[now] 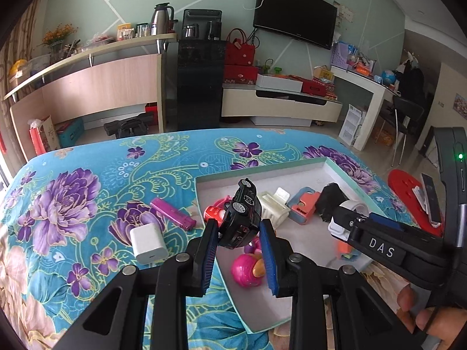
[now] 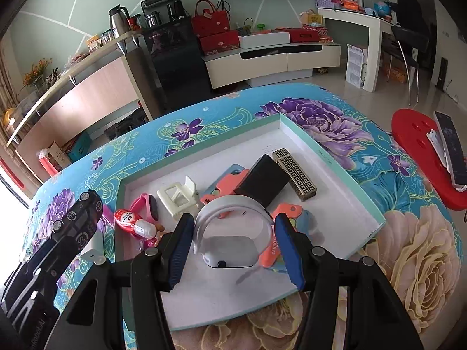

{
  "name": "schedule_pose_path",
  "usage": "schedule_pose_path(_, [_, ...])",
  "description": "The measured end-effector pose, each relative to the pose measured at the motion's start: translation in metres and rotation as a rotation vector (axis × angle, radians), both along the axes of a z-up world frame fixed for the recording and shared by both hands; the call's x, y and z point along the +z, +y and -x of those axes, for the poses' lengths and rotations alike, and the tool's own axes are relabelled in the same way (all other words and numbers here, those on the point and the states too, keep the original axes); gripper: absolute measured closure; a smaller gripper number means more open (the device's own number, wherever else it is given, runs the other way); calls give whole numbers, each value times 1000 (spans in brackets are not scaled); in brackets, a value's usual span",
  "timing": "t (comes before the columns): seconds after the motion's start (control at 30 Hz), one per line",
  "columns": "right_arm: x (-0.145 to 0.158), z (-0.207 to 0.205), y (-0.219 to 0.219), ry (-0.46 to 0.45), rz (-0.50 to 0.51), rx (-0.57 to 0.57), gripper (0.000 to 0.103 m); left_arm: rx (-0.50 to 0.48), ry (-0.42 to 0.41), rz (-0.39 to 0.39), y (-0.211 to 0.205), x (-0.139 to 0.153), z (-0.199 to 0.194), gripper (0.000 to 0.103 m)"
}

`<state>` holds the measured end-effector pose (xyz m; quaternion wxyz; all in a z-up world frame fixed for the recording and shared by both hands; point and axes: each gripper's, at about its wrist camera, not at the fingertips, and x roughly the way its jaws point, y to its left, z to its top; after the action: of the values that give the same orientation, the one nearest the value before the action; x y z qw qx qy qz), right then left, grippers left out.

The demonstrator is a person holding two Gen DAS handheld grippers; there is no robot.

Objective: Organize rigid objects
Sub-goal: 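Carry the toy car and white watch into the tray and open both tools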

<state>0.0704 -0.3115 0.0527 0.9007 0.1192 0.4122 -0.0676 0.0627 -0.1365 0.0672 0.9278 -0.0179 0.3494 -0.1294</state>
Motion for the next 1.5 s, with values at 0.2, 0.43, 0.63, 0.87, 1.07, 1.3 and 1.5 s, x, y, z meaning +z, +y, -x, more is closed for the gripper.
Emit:
schedule_pose_path(0.2, [-3,-1,-7,3,-33,7,44,-43,14,-4,-17,-13,-1,72])
schedule_pose_path(0.43, [-14,-4,-11,37,-49,7,44,-61,44,-21,-30,-31,-5,72])
schedule_pose_path(0.63, [-19,-6,-12,56,-50,9,43,-77,55,-31,-33,-38,-6,72])
schedule_pose_path(0.87, [-21,-6,-17,60,-64,-3,42,-122,55,-56,-45,-41,-3,71])
schedule_pose_path(1.07, [-20,-6,-19,57,-72,-9,41,-125,59,-62,-46,-41,-2,70])
schedule_pose_path(1.3, [-17,-5,-19,35,-81,-6,40,-105,66,-40,-39,-38,-4,70])
schedule_pose_path(1.5, [-14,-4,-17,21,-72,-1,40,-92,53,-18,-31,-32,-4,69])
